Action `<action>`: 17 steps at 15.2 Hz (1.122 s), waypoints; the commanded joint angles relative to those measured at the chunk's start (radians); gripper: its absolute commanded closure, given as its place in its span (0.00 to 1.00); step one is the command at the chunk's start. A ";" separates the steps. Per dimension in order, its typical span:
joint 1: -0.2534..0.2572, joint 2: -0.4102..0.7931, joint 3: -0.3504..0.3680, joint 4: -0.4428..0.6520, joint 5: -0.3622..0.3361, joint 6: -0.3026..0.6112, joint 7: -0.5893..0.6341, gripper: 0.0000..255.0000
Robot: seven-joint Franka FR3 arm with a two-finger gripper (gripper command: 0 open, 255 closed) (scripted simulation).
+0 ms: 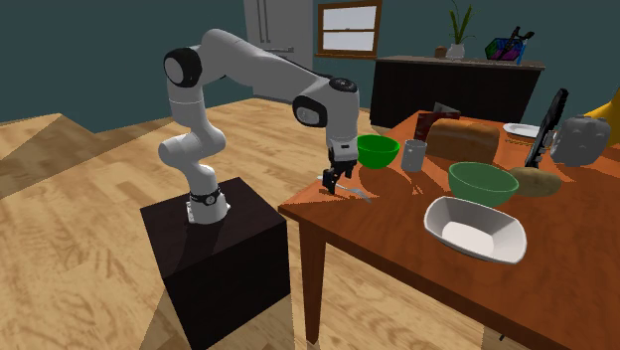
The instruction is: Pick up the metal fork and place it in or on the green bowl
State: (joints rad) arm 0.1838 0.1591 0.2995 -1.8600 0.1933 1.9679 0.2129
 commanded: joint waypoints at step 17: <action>-0.002 -0.020 0.000 0.056 0.001 -0.075 0.011 1.00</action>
State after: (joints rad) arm 0.1821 0.1434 0.2995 -1.8120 0.1934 1.9057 0.2232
